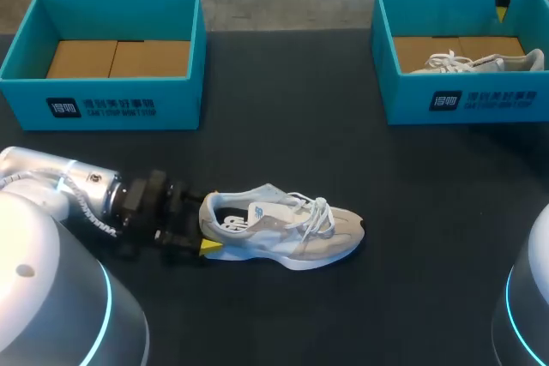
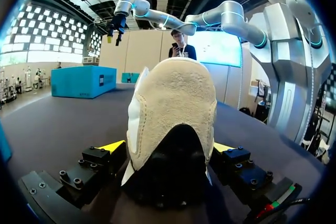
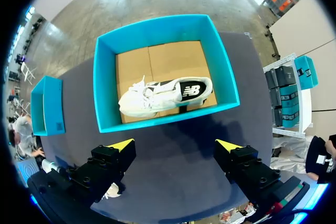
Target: Take the shoe out of the shoebox, open the shoe tongue, remove and reinsert the insole, then place the shoe into the shoebox
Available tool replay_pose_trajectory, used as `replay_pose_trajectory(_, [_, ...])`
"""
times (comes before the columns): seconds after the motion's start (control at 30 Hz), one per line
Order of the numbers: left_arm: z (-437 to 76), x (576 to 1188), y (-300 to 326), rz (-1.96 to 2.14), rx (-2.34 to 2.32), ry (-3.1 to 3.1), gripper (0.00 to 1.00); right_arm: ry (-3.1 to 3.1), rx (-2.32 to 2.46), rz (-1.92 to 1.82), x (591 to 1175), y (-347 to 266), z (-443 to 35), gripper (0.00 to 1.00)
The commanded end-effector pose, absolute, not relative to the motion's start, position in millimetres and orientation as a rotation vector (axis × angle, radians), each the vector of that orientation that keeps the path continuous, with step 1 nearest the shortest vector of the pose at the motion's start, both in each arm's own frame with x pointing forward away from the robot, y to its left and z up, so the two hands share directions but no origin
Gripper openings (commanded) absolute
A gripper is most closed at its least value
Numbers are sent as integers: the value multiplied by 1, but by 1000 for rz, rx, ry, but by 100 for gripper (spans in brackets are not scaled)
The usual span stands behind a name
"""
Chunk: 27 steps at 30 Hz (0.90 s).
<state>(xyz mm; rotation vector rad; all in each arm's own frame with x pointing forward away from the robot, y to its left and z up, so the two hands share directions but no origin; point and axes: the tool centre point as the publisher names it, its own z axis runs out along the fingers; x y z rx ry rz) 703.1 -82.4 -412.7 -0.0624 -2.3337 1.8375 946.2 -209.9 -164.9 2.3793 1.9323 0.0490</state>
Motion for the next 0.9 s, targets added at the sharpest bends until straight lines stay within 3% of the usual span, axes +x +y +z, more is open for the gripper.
replay_pose_trajectory(0.03, [-418, 706, -89, 1843, -63, -2324, 100, 1930, 2379, 50, 945, -210, -165, 100])
replay_pose_trajectory(0.9, [-423, 697, -111, 1834, -134, -2303, 100, 1930, 2379, 50, 945, -210, -165, 100])
